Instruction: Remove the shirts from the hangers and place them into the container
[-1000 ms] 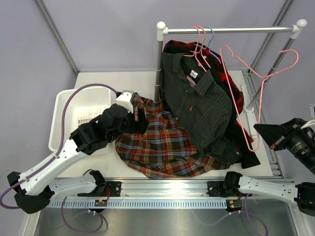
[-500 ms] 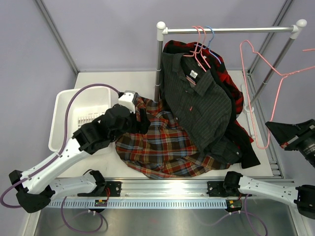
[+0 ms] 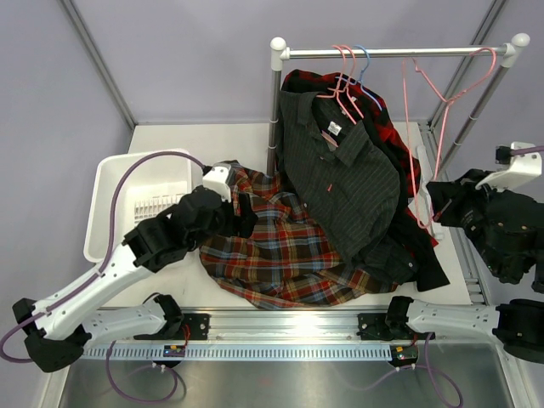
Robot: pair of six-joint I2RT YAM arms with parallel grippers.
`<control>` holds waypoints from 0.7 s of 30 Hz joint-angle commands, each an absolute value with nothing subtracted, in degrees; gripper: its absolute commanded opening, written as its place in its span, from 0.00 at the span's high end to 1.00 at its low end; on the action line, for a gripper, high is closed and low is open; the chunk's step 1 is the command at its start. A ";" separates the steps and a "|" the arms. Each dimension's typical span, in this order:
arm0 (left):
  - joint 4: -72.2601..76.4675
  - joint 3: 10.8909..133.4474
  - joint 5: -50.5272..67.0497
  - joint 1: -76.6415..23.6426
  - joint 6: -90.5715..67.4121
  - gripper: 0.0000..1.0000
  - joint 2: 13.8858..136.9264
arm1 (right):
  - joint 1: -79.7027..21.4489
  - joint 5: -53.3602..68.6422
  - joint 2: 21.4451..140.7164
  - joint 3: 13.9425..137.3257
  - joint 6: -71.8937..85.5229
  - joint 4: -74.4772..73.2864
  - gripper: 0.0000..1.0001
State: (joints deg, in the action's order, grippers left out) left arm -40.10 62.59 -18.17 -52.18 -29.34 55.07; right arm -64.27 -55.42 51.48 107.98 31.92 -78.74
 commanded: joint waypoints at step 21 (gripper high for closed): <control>-36.04 56.52 -16.00 -52.82 -29.44 0.18 45.09 | -25.68 -31.04 64.77 98.18 5.19 -50.63 1.00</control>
State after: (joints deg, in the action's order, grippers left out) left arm -38.85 57.32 -17.06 -52.47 -29.69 46.06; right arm -29.21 -38.41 64.75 97.21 7.66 -55.07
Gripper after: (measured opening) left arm 0.813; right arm 0.017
